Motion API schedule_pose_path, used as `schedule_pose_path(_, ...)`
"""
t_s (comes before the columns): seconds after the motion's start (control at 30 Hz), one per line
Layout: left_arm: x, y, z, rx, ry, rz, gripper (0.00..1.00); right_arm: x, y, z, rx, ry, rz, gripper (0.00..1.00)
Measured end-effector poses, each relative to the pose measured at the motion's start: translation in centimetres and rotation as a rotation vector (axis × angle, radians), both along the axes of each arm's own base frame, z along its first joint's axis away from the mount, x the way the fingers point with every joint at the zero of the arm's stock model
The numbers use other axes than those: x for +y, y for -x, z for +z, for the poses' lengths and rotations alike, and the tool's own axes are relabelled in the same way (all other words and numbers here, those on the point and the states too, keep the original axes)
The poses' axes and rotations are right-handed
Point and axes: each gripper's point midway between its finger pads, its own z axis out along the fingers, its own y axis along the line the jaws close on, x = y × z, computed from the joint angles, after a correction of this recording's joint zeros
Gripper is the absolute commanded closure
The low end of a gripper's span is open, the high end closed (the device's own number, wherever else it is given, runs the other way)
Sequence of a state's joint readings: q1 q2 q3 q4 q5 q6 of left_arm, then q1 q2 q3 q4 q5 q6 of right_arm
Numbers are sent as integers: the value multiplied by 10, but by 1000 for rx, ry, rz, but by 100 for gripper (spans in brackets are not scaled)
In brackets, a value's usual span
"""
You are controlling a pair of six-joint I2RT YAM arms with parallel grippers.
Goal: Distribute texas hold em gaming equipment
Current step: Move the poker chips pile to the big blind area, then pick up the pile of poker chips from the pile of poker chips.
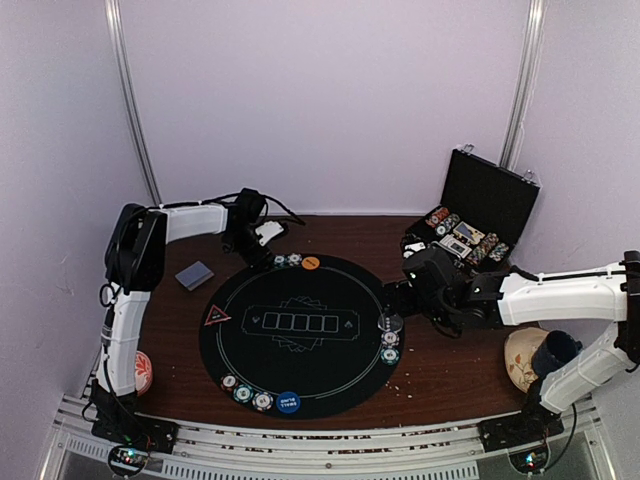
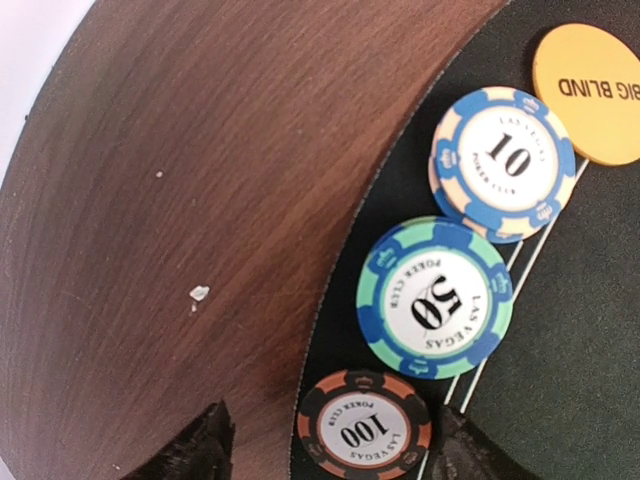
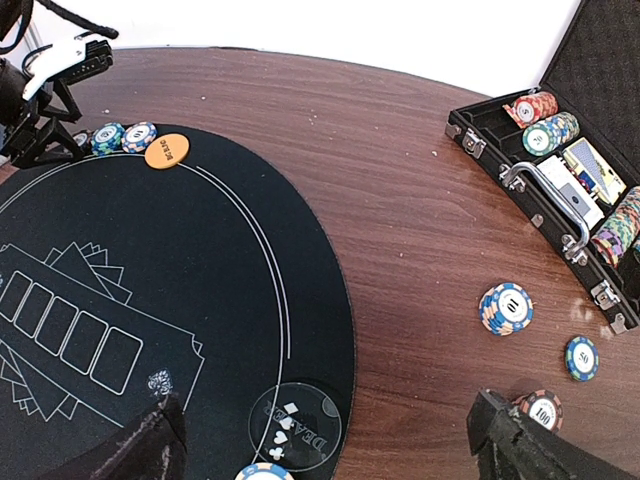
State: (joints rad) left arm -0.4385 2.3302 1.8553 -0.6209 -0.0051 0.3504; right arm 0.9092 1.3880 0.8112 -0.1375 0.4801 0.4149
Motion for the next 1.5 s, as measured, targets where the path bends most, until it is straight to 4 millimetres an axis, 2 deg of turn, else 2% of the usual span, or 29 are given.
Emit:
schedule_pose_path(0.17,-2,4,4,11,13,-7,13,0,0,0,0,0,0,0)
schedule_pose_path(0.3,-2,21,12,38,22,-22,3,0,0,-1,2,3,-1,0)
schedule_pose_path(0.5,-8,50,50,13,52,-53,2,-12,-8,-1,1,-5,-50,0)
schedule_pose_path(0.57,-11,65,64,2,66,-67,2,-26,-16,-4,10,-14,-97,0)
schedule_pose_path(0.7,-10,103,99,-28,111,-93,2,-79,-34,-23,51,-9,-245,0)
schedule_pose_path(0.77,-5,122,115,-49,137,-99,2,-103,-37,-33,73,-1,-309,0)
schedule_pose_path(0.83,3,137,123,-70,153,-100,2,-117,-37,-39,89,-3,-351,0)
schedule_pose_path(0.93,20,163,115,-71,144,-94,2,-135,-38,-49,116,-9,-396,0)
schedule_pose_path(1.03,39,187,94,-61,125,-83,2,-152,-40,-60,149,-23,-438,0)
schedule_pose_path(1.13,57,205,78,-57,121,-62,2,-160,-42,-74,186,-20,-462,0)
schedule_pose_path(1.3,70,201,85,-135,134,-18,2,-159,-39,-96,248,0,-453,0)
schedule_pose_path(1.5,70,186,97,-221,152,16,2,-160,-40,-100,262,-9,-454,0)
